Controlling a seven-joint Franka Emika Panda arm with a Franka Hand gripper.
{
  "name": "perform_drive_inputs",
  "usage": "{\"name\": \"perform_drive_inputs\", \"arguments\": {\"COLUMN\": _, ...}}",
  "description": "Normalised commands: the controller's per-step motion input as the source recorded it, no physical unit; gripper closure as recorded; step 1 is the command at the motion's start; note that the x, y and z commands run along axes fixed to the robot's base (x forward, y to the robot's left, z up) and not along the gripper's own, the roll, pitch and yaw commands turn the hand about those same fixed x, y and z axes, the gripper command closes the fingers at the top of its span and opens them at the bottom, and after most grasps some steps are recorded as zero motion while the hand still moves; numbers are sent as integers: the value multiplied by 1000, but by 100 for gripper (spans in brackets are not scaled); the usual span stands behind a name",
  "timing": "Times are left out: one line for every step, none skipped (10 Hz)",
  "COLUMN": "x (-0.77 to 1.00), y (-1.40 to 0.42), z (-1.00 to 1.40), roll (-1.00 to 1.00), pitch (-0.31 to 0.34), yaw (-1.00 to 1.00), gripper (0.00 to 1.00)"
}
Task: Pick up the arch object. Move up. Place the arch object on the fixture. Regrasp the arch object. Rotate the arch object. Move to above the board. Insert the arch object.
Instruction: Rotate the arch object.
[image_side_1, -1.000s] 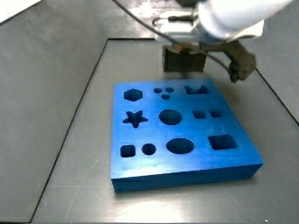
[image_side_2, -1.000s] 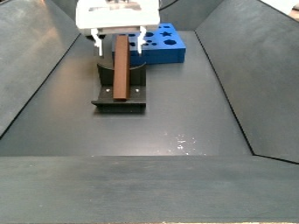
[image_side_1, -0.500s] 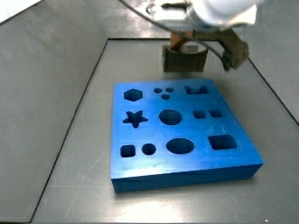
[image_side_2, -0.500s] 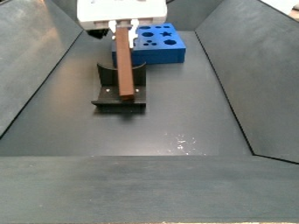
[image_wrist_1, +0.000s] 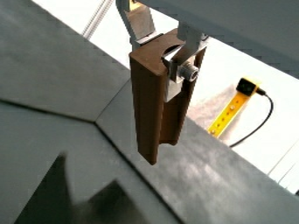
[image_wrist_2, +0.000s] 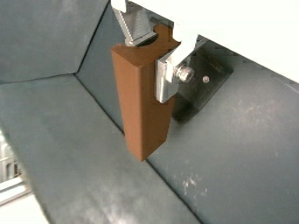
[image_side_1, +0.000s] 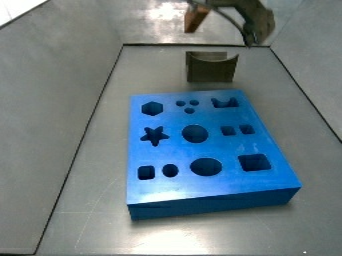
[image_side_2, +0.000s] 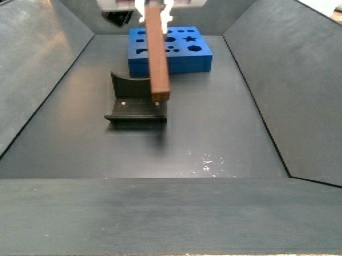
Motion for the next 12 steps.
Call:
{"name": "perform_drive_inputs", "arguments": {"x": -1000, "y": 172, "z": 674, "roll": -145, "pitch": -106, "yaw": -111, "gripper": 100}}
{"name": "perform_drive_inputs", "arguments": {"x": -1000, "y": 149, "z": 595, "roll": -148, "pitch": -91, "yaw": -121, "gripper": 100}}
{"name": "perform_drive_inputs", "arguments": {"x": -1000, "y": 136, "z": 527, "roll": -149, "pitch": -77, "yaw": -123, "gripper": 100}}
{"name": "perform_drive_inputs", "arguments": {"x": -1000, "y": 123, "z": 452, "roll": -150, "pitch": -65, "yaw": -121, "gripper": 100}}
{"name": "perform_drive_inputs", "arguments": {"x": -1000, "y": 110, "z": 360, "roll": -154, "pitch": -57, "yaw": -116, "gripper": 100}}
{"name": "perform_drive_inputs", "arguments": {"x": -1000, "y": 98, "z": 274, "roll": -144, "pitch": -43, "yaw": -109, "gripper": 100}}
{"name": "perform_drive_inputs", "arguments": {"x": -1000, "y": 85, "z": 242, "roll": -142, "pitch": -33, "yaw": -103, "gripper": 100}}
{"name": "perform_drive_inputs", "arguments": {"x": -1000, "y": 76, "z": 199, "roll": -149, "pitch": -28, "yaw": -95, "gripper": 100}}
{"name": "perform_drive_inputs", "arguments": {"x": -918, "y": 65, "z": 145, "roll": -150, "pitch": -28, "yaw": -89, "gripper": 100}}
{"name": "perform_drive_inputs", "arguments": {"x": -774, "y": 49, "z": 96, "roll": -152, "pitch": -26, "yaw": -81, "gripper": 100}}
{"name": "perform_drive_inputs", "arguments": {"x": -666, "y": 43, "z": 68, "roll": -161, "pitch": -28, "yaw": -78, "gripper": 100}}
{"name": "perform_drive_inputs", "arguments": {"x": -558, "y": 41, "z": 60, "roll": -162, "pitch": -28, "yaw": -74, "gripper": 100}}
